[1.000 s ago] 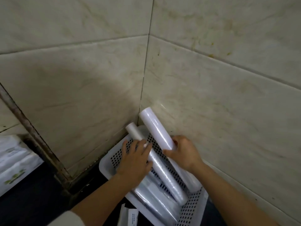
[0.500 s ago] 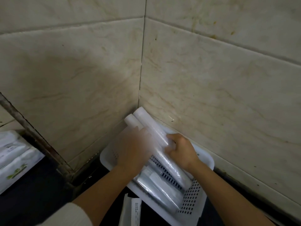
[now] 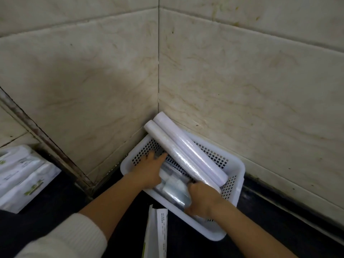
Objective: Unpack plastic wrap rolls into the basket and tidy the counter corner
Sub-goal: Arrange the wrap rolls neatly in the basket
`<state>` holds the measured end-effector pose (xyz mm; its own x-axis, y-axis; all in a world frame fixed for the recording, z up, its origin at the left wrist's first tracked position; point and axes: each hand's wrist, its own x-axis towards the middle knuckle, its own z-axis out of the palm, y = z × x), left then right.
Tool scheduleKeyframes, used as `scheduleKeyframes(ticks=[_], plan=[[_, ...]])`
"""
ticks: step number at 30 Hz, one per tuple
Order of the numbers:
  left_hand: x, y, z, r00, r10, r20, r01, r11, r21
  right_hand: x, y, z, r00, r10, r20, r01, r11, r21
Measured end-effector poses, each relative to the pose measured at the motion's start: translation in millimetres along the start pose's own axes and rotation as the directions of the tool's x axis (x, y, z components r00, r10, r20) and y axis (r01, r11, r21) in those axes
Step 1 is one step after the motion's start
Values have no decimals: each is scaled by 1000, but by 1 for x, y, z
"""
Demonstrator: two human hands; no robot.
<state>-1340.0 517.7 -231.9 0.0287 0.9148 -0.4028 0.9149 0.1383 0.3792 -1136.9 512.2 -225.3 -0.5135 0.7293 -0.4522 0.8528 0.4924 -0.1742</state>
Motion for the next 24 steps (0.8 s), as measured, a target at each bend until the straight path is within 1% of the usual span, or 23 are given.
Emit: scheduleKeyframes(ticks=[2,4,5,7,11,14,16,18,20,22,24], plan=[[7,7,0,997,-44,57,34,986,160,7,-4,13,998,27,-62,-30,999,-44],[11,13,3,987,-97,132,66,974,216,11,-7,21,995,38,-90,-45,997,-70],[11,14,5,979,-119,166,80,972,221,12,-6,23,995,50,-85,-54,998,-42],[10,14,9,969,-142,202,98,973,210,9,-2,22,996,73,-48,-69,995,68],[7,12,6,963,-142,230,115,985,126,-2,13,1,998,63,-14,-57,961,270],[5,18,3,952,-161,262,127,982,141,-14,29,-28,996,81,-24,-63,902,428],[4,23,2,931,-164,327,124,982,141,-21,37,-48,990,125,-65,-79,873,481],[3,30,2,908,-127,400,91,990,108,-23,41,-62,974,169,-150,-70,858,508],[2,37,5,897,-37,441,28,999,26,-21,40,-68,956,194,-218,-50,846,532],[-1,43,8,881,62,470,-12,994,-109,-16,35,-68,953,192,-236,-36,841,540],[-4,39,4,884,98,457,15,971,-237,-13,29,-64,958,183,-220,-38,844,535]])
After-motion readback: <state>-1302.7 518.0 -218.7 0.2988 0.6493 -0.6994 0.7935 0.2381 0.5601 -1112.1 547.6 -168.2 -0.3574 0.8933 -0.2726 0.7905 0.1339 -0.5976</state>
